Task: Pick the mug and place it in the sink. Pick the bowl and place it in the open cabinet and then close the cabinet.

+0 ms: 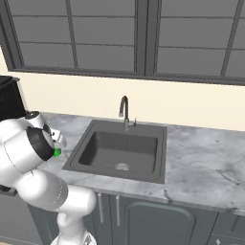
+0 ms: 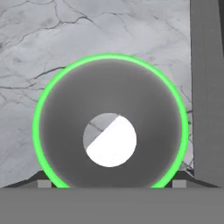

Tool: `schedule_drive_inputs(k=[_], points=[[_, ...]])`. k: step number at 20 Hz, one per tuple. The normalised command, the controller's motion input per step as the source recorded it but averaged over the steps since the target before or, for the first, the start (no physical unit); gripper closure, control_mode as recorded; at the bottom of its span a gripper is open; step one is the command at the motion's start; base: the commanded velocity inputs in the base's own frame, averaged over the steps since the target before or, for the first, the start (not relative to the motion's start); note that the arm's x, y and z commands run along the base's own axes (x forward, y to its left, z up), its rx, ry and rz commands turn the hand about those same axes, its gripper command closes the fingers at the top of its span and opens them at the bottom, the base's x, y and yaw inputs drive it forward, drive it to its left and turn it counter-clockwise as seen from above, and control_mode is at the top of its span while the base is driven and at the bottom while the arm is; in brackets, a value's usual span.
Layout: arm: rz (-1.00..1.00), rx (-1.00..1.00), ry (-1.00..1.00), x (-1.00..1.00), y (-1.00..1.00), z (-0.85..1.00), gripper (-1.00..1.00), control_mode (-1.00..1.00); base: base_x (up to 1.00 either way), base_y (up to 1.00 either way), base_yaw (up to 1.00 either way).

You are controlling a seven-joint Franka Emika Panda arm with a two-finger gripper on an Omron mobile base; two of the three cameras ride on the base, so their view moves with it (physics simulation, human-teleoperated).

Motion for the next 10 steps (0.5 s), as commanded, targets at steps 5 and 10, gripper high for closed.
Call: schedule_drive_inputs(k=[5, 10], points=[[0.00, 0.01, 0.02, 0.01, 0.00, -0.09, 1.00, -1.00, 0.00, 0.00, 0.00], [0.00, 0.00, 0.00, 0.00, 0.00, -0.17, 1.00, -1.00, 0.00, 0.00, 0.00]])
